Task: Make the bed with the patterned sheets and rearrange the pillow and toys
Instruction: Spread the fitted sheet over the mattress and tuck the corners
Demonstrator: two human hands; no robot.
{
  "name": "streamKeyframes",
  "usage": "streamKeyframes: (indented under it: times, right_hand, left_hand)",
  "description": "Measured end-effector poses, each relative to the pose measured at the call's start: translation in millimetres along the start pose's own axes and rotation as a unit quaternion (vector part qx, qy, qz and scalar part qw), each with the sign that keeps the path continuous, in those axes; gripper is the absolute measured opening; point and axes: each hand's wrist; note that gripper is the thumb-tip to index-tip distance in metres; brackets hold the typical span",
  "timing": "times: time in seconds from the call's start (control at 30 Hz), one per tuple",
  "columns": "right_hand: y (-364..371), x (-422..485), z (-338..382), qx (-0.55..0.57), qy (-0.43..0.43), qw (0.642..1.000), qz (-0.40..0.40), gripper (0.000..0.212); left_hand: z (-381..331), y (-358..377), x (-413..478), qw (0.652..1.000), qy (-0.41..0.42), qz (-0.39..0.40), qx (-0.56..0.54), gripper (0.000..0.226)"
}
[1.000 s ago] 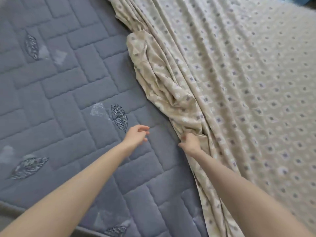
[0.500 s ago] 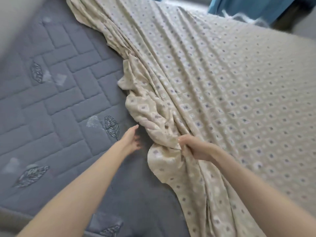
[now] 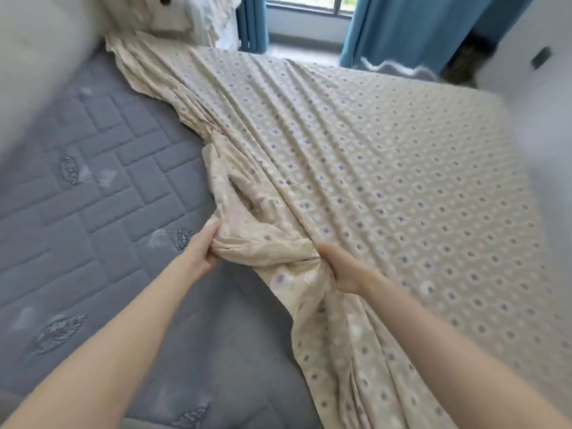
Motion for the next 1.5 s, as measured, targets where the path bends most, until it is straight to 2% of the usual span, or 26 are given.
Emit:
streamKeyframes:
  times: [0.07, 0.13, 0.27, 0.33, 0.5, 0.57, 0.63, 0.67, 0.7, 0.77, 0.8, 0.83, 0.87, 0.93, 0.97, 1.0, 1.03, 1.07, 1.13, 1.17, 1.23, 1.3, 1.33, 1.4, 1.47, 1.5]
  right_hand:
    - [12.7, 4.3, -1.4, -0.036, -0.028, 0.993, -0.111, 0.031]
    - [31.0, 5.7, -1.1, -0.058, -0.062, 0.982, -0.17, 0.03]
    - [78.5, 1.3, -0.2, -0.197, -0.093, 0.953, -0.21, 0.042]
    - [103.6, -1.6, 2.2, -0.292, -0.116, 0.931, -0.184, 0.031]
    - [158.9, 6.3, 6.6, -0.443, -0.119, 0.871, -0.174, 0.03]
    - [185.1, 9.0, 7.2, -0.474, -0.118, 0.853, -0.183, 0.025]
    - [212.2, 11.9, 4.5, -0.472, -0.135, 0.848, -0.198, 0.027]
    - [227.0, 13.1, 2.0, -0.455, -0.149, 0.854, -0.205, 0.029]
    - [244.7, 15.3, -1.0, -0.419, -0.158, 0.868, -0.215, 0.031]
    - [275.6, 22.1, -5.6, -0.359, -0.175, 0.887, -0.233, 0.032]
    - [292.2, 25.6, -6.6, -0.351, -0.177, 0.888, -0.239, 0.031]
    - [306.0, 29.0, -7.7, -0.356, -0.173, 0.888, -0.233, 0.031]
    - [321.7, 33.5, -9.1, -0.374, -0.163, 0.886, -0.222, 0.029]
    - [345.9, 42.5, -13.7, -0.433, -0.126, 0.871, -0.197, 0.024]
    - [357.9, 49.8, -16.4, -0.453, -0.112, 0.866, -0.182, 0.031]
    - [365.7, 56.0, -19.7, -0.462, -0.104, 0.865, -0.166, 0.047]
    - [376.4, 61.4, -21.9, -0.468, -0.103, 0.865, -0.151, 0.065]
    - [385.5, 66.4, -23.3, -0.478, -0.105, 0.86, -0.147, 0.083]
    - [400.1, 74.9, -23.6, -0.518, -0.117, 0.832, -0.161, 0.104]
    - [406.2, 80.6, -24.2, -0.53, -0.126, 0.82, -0.174, 0.105]
    - [416.4, 89.6, -23.1, -0.503, -0.16, 0.822, -0.215, 0.076]
    - [421.3, 93.5, -17.8, -0.46, -0.181, 0.826, -0.27, 0.027]
    - [422.8, 91.0, -11.8, -0.465, -0.173, 0.82, -0.285, 0.017]
    - [421.4, 88.4, -3.7, -0.492, -0.154, 0.813, -0.27, 0.02]
    - [422.7, 82.3, 3.2, -0.518, -0.123, 0.815, -0.23, 0.028]
    - [423.6, 80.6, 3.9, -0.515, -0.109, 0.824, -0.211, 0.029]
  left_hand:
    - [-13.2, -24.6, -12.1, 0.992, 0.065, -0.03, 0.103, 0.023]
    - [-26.9, -47.5, -24.1, 0.986, 0.114, -0.041, 0.118, 0.013]
    - [-62.1, -85.5, -44.0, 0.95, 0.222, -0.117, 0.185, 0.015]
    - [-80.3, -103.4, -48.3, 0.919, 0.274, -0.129, 0.253, 0.017]
    - [-126.0, -133.8, -43.7, 0.846, 0.311, -0.055, 0.43, 0.024]
    - [-141.5, -146.8, -36.8, 0.849, 0.293, -0.035, 0.438, 0.042]
    - [-160.1, -161.1, -36.6, 0.826, 0.263, 0.047, 0.496, 0.069]
    - [-169.6, -170.3, -38.0, 0.792, 0.24, 0.108, 0.55, 0.081]
    - [-180.0, -183.1, -39.6, 0.734, 0.22, 0.17, 0.62, 0.092]
    - [-198.7, -207.6, -42.7, 0.553, 0.213, 0.236, 0.77, 0.108]
    - [-207.1, -219.8, -43.5, 0.465, 0.229, 0.227, 0.825, 0.11]
    - [-211.8, -228.9, -45.1, 0.393, 0.243, 0.192, 0.866, 0.103]
    - [-216.5, -238.2, -48.4, 0.343, 0.262, 0.152, 0.889, 0.085]
    - [-221.2, -249.8, -53.2, 0.277, 0.327, 0.094, 0.899, 0.04]
    - [-225.0, -256.4, -52.4, 0.26, 0.349, 0.076, 0.897, 0.03]
    - [-227.5, -259.8, -51.7, 0.258, 0.357, 0.072, 0.895, 0.024]
    - [-231.7, -265.6, -48.9, 0.276, 0.356, 0.084, 0.889, 0.018]
    - [-235.5, -271.1, -45.8, 0.31, 0.354, 0.109, 0.875, 0.013]
    - [-241.9, -280.8, -40.0, 0.418, 0.343, 0.166, 0.824, 0.017]
    - [-245.4, -285.5, -38.3, 0.48, 0.339, 0.185, 0.787, 0.013]
    - [-249.8, -293.1, -37.0, 0.548, 0.344, 0.211, 0.732, 0.015]
    - [-249.2, -301.6, -37.2, 0.588, 0.335, 0.228, 0.7, 0.017]
    - [-248.6, -305.6, -37.5, 0.606, 0.33, 0.245, 0.681, 0.015]
    - [-249.4, -313.2, -40.4, 0.626, 0.299, 0.272, 0.667, 0.005]
    - [-254.9, -322.4, -44.0, 0.609, 0.254, 0.277, 0.698, 0.031]
    - [-257.7, -327.9, -43.5, 0.585, 0.233, 0.263, 0.731, 0.042]
Point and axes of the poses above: each hand's wrist, its own x-axis towards the middle knuckle, its own y-axis out of the palm, z = x × y, and after that the axes turned 3 degrees about -z, right-handed
